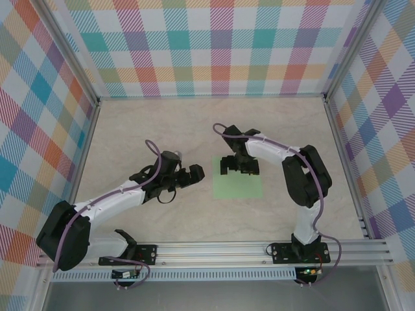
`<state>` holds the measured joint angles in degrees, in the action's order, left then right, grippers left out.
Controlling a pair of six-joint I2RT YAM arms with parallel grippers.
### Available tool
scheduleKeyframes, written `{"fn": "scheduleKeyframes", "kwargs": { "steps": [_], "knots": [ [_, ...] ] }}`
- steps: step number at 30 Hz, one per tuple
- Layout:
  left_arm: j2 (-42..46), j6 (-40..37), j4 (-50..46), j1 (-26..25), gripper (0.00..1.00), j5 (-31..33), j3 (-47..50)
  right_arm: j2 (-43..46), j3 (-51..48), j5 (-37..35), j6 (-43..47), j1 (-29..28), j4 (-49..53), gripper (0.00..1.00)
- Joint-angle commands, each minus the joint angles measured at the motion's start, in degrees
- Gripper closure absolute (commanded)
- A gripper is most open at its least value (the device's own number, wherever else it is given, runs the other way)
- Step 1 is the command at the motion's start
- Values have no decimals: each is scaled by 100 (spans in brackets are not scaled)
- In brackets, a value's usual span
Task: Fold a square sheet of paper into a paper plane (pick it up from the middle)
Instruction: Move the square sheet of paper to the center of the table.
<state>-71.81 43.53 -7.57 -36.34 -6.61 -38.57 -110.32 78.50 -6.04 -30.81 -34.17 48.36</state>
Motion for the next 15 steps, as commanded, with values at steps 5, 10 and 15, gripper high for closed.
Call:
{"fn": "scheduleKeyframes", "kwargs": {
  "steps": [5,10,15],
  "knots": [
    [256,41,-139,-66,0,345,-130,-505,498,-12,-144,16,499,0],
    [174,81,-123,-68,0,283,-161,-732,593,231,-266,8,419,0],
    [108,64,-184,-66,0,217,-201,-878,476,192,-340,6,423,0]
  ]
}}
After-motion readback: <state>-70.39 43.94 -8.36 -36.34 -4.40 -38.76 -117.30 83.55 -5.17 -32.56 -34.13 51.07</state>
